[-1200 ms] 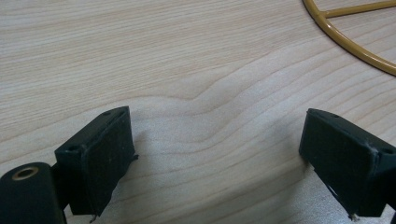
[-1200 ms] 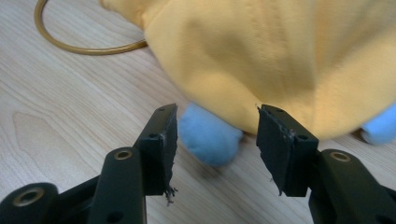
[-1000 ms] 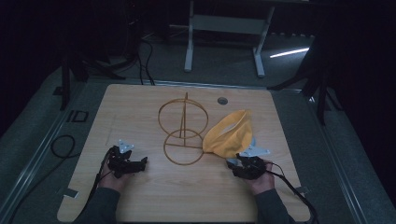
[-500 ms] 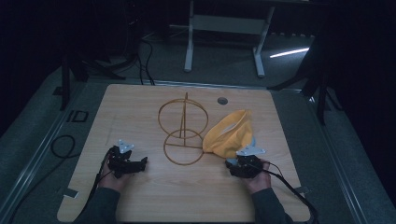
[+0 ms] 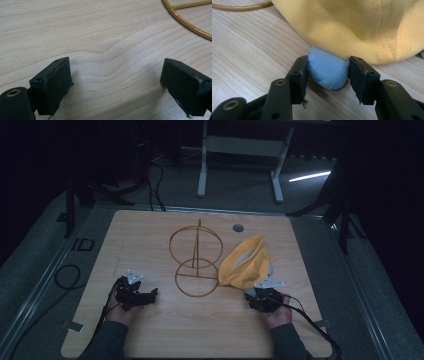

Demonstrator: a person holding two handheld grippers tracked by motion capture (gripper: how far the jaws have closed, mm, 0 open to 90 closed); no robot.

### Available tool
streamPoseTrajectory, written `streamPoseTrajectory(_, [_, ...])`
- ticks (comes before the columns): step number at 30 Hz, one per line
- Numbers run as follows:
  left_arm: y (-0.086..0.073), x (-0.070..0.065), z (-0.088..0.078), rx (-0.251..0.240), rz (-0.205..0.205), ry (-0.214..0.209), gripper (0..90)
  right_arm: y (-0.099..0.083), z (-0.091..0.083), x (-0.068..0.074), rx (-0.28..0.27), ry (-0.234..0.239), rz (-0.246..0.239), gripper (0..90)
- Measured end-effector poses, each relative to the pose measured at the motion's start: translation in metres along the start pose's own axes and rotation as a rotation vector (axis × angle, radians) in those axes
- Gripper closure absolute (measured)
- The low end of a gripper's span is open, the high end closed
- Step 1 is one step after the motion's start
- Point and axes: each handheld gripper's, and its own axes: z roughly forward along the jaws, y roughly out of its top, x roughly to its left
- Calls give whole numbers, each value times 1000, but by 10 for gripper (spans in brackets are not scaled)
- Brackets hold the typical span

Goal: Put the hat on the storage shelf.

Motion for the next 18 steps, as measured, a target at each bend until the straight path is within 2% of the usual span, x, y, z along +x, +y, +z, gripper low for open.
streamPoseTrajectory(4, [0,0,0,0,0,0,102,-1,-2,-3,1,0,10,568])
streamPoseTrajectory(7, [0,0,0,0,0,0,102,-2,-6,-7,-10,14,52,627])
streamPoseTrajectory(9, [0,0,0,0,-1,0,102,-2,-8,-9,-18,16,58,674])
streamPoseTrajectory(13, [0,0,0,0,0,0,102,0,-16,-11,-42,6,53,748])
streamPoseTrajectory(18, [0,0,0,0,-1,0,102,4,-28,-14,-68,-17,21,782])
